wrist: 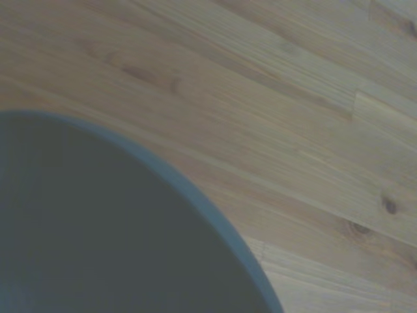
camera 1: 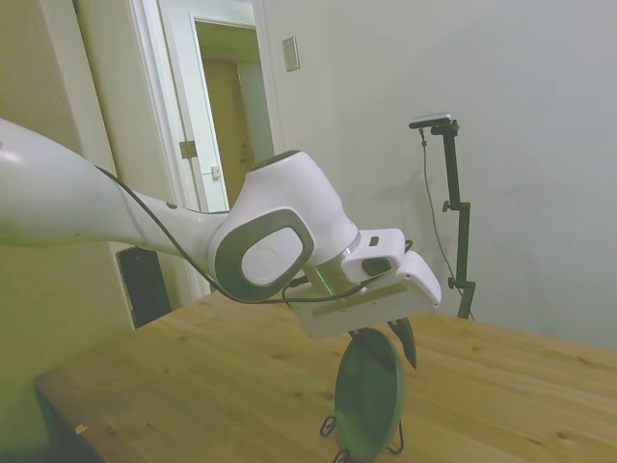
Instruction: Unload the plate
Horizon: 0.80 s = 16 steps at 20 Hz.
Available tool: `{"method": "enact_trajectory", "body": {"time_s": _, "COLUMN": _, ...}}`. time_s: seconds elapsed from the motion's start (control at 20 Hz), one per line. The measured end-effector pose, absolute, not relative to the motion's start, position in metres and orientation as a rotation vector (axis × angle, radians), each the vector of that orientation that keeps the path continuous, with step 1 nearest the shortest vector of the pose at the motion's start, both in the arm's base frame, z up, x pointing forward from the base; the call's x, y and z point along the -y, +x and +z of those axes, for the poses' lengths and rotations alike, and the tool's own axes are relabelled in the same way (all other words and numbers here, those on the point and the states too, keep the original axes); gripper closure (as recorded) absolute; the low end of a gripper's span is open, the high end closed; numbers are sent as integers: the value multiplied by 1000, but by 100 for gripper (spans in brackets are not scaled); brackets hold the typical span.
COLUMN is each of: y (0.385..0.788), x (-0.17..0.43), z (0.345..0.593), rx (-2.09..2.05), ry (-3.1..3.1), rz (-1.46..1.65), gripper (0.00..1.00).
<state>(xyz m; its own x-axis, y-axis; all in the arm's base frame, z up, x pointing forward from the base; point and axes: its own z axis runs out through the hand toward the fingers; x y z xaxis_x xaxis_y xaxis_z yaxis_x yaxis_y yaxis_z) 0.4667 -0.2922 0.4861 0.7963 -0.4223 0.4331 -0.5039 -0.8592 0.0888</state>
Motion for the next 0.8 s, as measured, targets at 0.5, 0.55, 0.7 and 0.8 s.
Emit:
{"method": "enact_trajectory", "body": {"time_s": 0.5, "y": 467, "x": 292, "z": 487, "rx": 715, "ry": 2791, "rz": 623, "gripper": 100}}
{"method": "enact_trajectory", "body": {"time_s": 0.55, "y": 468, "x": 292, "z": 490, "rx": 713, "ry": 2788, "rz": 630, "gripper": 100}}
{"method": "enact_trajectory", "body": {"time_s": 0.7, "y": 473, "x": 289, "z": 504, "rx": 698, "ry": 2778, "rz": 669, "gripper": 100}}
{"method": "enact_trajectory", "body": {"time_s": 0.8, "y": 477, "x": 287, "z": 518, "rx": 696, "ry": 2770, "rz": 711, "gripper": 100}}
